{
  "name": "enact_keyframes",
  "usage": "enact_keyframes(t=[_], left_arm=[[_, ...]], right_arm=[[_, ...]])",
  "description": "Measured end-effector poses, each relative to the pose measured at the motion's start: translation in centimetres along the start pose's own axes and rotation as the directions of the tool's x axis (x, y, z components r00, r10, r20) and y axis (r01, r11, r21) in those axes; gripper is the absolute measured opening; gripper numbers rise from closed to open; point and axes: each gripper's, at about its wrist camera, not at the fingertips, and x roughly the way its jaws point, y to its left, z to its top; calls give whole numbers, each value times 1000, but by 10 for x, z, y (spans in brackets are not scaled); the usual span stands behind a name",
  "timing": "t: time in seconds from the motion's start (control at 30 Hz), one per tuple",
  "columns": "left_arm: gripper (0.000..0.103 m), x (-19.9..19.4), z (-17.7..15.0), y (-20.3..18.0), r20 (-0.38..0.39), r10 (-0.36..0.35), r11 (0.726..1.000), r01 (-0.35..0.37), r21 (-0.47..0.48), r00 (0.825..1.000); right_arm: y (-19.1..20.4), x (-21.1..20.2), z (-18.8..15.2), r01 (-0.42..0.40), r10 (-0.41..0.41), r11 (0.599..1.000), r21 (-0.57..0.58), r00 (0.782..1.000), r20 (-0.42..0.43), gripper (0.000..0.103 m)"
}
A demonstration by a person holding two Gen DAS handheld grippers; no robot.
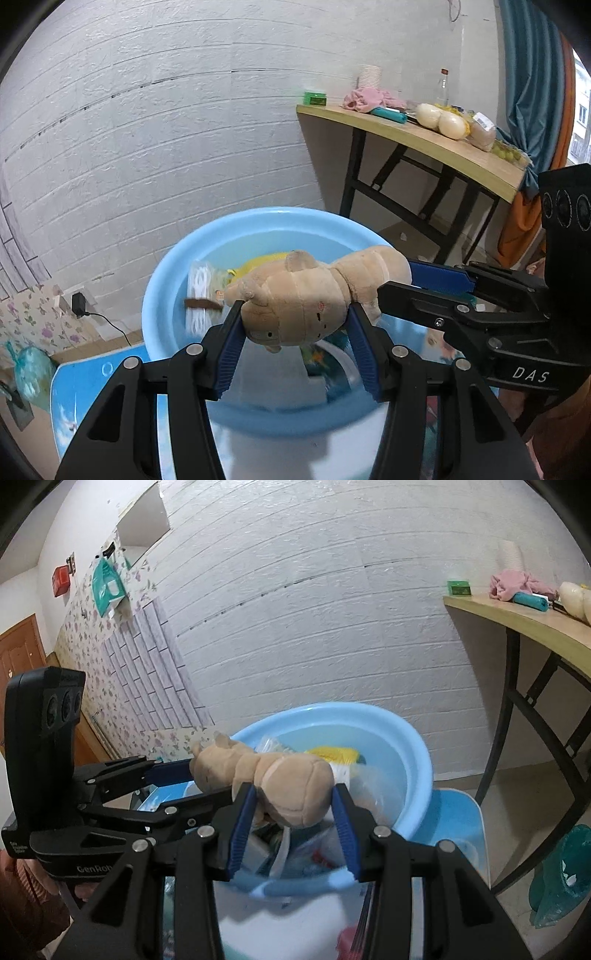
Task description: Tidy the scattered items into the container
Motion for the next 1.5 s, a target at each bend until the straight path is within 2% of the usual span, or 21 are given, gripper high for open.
enact_keyframes(t=[0.27, 0.33, 0.4, 0.47, 0.53, 0.63, 0.77, 0.87, 1.03, 1.27, 1.5], left_arm=[[54, 30, 11, 13, -29, 14, 998, -16, -66, 999], [55, 34, 11, 16, -36, 12, 996, -15, -84, 999], [63, 34, 11, 19, -37, 34, 995, -37, -95, 999], [71, 33, 10, 23, -36, 55, 993, -59, -101, 998], [74, 30, 8, 25, -40, 68, 993, -72, -99, 997], [79, 22, 6, 26, -29, 125, 987, -128, -96, 992], [86, 8, 6, 32, -10, 146, 982, -146, -124, 989], [86, 0, 6, 33, -27, 186, 973, -188, -132, 982], [90, -14, 2, 33, -67, 214, 965, -221, -139, 975], [94, -48, -6, 37, -71, 265, 947, -273, -166, 962], [94, -76, -17, 42, -66, 286, 938, -294, -182, 956]], right_arm=[[-19, 31, 14, 6, -5, 1000, 22, 1000, -19, 43], [-20, 34, 14, 10, -10, 1000, 26, 1000, -27, 47], [-24, 37, 14, 21, -20, 999, 41, 999, -33, 56], [-26, 37, 13, 35, -33, 998, 55, 999, -39, 60], [-26, 38, 11, 30, -28, 998, 58, 999, -46, 61], [-21, 35, 10, 59, -57, 998, 34, 997, -44, 61], [-16, 29, 10, 72, -71, 997, 30, 997, -41, 61], [-13, 29, 10, 94, -92, 995, 34, 994, -65, 61], [2, 19, 9, 113, -111, 993, 32, 992, -67, 61], [23, 8, 11, 134, -131, 990, 46, 988, -78, 73], [53, -3, 7, 132, -130, 991, 12, 987, -98, 73]])
